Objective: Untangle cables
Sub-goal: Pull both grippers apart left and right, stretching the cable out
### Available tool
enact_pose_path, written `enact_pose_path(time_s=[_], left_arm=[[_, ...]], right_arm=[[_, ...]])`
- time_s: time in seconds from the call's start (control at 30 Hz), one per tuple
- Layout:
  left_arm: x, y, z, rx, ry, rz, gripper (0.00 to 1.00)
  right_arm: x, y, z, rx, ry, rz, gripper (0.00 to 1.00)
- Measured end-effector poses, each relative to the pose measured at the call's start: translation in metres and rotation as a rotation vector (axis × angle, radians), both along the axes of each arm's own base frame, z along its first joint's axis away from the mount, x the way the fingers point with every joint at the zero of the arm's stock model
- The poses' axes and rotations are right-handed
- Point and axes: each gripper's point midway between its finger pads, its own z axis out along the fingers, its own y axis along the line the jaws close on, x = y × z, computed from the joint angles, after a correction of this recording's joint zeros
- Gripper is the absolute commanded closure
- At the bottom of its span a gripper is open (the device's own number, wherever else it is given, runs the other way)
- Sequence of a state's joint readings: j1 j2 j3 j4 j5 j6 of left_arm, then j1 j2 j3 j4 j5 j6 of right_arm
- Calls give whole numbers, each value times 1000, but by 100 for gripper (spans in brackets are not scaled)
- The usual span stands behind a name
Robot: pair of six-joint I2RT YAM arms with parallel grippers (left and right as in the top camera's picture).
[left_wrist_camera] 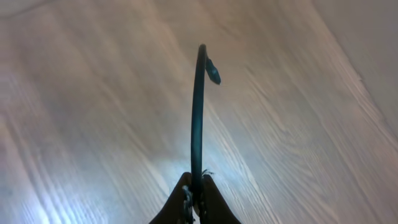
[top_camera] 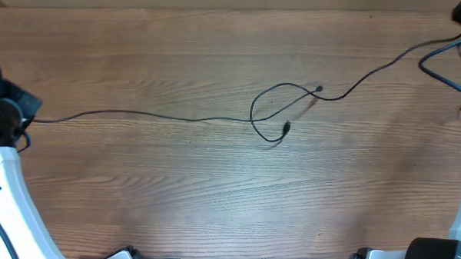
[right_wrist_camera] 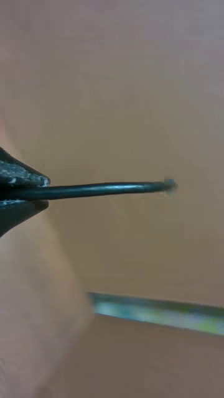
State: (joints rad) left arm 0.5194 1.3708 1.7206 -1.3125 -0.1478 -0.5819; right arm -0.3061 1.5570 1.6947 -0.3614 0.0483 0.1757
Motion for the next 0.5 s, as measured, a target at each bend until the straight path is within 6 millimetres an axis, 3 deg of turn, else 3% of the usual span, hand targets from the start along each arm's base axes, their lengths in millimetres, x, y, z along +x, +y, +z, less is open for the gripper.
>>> enact_pose_path(time_s=[0.17, 0.37, 0.43, 0.5], left_arm=[[-14, 16, -1, -6, 7, 77, 96], [-16, 15, -9, -2, 44, 45, 96], [-17, 14, -16, -10, 63, 38, 96], [-17, 12, -26, -26, 86, 16, 96]], right_arm=[[-5, -20, 72, -122, -269, -43, 96], [-31, -16, 160, -263, -570, -80, 96], [-36, -17, 177, -302, -602, -102, 96], [-29, -22, 180, -329, -569, -118, 96]])
